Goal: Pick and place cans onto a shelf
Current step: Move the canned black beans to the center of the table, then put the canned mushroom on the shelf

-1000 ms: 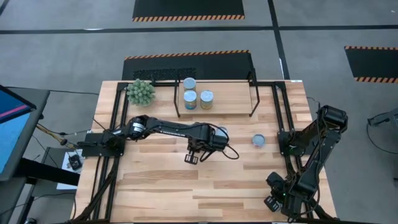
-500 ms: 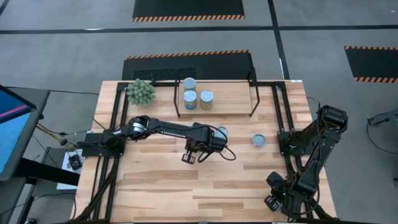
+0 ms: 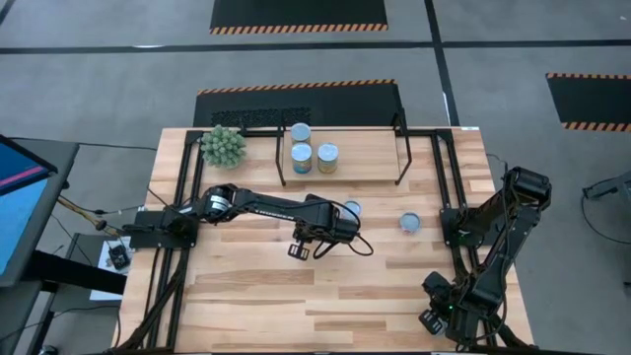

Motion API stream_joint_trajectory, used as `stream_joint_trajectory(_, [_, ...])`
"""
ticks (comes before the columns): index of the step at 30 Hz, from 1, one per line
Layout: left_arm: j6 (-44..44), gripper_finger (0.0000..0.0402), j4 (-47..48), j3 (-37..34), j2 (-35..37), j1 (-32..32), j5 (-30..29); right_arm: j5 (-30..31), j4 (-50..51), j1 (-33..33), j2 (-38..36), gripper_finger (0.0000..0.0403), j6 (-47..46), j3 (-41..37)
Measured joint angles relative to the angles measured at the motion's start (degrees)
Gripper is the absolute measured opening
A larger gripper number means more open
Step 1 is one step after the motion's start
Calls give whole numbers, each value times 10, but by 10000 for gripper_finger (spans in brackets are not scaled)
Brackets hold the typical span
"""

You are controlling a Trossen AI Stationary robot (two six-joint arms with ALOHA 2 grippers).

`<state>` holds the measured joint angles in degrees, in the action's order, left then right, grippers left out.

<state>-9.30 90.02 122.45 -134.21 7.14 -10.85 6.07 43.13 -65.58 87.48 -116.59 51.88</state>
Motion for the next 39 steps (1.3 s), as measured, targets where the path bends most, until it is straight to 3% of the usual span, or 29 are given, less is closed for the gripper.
stream_joint_trajectory(7, [37,71,1,11,0,-2,5,0,0,0,0,22,0,0])
stream_joint_trajectory(14, [114,100,0,121,0,-3,133,-17,-1,0,0,27,1,0])
stream_joint_trajectory(18, [170,118,-10,103,38,11,179,-17,-4,-3,0,32,24,0])
stream_joint_trajectory(24, [185,127,-3,91,57,60,155,-18,-33,-7,-1,33,102,0])
stream_joint_trajectory(29, [210,128,0,92,56,103,101,-17,-48,-8,-1,45,181,0])
stream_joint_trajectory(39, [314,128,0,92,62,180,-22,-16,-20,5,-1,148,268,0])
